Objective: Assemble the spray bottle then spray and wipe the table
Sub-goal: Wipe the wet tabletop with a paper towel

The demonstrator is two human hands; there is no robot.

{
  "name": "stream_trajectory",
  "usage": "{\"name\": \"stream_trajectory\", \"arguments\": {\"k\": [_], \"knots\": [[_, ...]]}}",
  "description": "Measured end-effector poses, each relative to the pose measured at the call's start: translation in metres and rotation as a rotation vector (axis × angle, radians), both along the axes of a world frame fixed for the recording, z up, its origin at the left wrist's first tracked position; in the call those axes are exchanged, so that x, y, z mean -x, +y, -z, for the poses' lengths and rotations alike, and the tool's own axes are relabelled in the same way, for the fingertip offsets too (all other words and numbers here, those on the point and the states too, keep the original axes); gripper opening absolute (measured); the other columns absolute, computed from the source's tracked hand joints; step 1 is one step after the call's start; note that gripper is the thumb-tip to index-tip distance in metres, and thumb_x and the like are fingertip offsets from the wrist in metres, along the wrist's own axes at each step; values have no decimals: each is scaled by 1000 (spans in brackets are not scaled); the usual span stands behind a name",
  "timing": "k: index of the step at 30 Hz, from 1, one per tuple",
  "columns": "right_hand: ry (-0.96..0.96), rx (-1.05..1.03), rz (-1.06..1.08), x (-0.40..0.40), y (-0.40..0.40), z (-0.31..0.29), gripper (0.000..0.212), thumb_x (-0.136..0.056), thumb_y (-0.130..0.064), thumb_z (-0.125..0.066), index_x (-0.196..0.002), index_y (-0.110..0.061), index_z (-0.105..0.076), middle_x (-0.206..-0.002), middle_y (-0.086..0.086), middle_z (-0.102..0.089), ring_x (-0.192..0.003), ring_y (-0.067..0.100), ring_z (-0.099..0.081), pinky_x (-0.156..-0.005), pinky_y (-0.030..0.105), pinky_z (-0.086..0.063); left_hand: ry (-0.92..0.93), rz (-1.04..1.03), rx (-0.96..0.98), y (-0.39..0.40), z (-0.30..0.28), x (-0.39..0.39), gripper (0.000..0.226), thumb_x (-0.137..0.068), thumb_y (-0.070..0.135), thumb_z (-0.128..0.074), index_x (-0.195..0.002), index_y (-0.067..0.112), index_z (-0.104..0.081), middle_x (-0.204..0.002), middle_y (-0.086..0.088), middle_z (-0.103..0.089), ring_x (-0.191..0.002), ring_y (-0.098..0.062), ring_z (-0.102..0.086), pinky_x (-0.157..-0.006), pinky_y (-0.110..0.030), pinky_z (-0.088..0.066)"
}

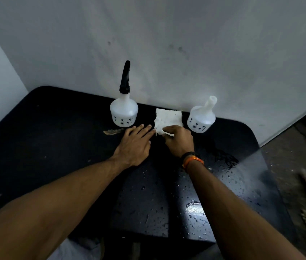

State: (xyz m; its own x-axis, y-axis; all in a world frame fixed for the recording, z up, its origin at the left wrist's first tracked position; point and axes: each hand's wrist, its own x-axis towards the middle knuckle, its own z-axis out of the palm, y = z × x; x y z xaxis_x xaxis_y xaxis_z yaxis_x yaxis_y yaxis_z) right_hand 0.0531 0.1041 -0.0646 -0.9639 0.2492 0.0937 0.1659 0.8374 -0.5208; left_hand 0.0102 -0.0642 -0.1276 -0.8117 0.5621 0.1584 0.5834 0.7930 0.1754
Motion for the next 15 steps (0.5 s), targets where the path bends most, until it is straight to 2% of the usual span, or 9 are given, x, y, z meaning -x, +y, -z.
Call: {"name": "stream_trajectory", "arguments": {"k": [3, 9, 15], "knots": [[-18, -53, -5, 0, -3, 4, 30, -90, -20, -68, -118, -15, -75, -123, 7, -73, -116, 27, -65, -101, 37, -50, -5, -1, -2, -2, 1, 1, 55, -99, 34, -35, -154, 27, -35, -164, 5, -30, -151, -16, -25, -122, -40, -19], [-22, -113, -77, 12, -5, 11, 38, -87, -34, -73, -121, -17, -73, -119, 9, -71, -110, 28, -66, -92, 36, -52, -16, 4, -17, 0, -1, -1, 56, -99, 33, -35, -155, 26, -35, -164, 4, -30, -151, -17, -25, -122, -41, -19], [15, -243, -57, 20, -5, 20, 23, -95, -30, -62, -105, -18, -78, -105, 10, -69, -99, 33, -65, -73, 33, -47, -8, 1, -40, 0, 0, -1, 56, -97, 33, -35, -153, 25, -38, -163, 4, -33, -150, -17, -27, -122, -40, -20]]}}
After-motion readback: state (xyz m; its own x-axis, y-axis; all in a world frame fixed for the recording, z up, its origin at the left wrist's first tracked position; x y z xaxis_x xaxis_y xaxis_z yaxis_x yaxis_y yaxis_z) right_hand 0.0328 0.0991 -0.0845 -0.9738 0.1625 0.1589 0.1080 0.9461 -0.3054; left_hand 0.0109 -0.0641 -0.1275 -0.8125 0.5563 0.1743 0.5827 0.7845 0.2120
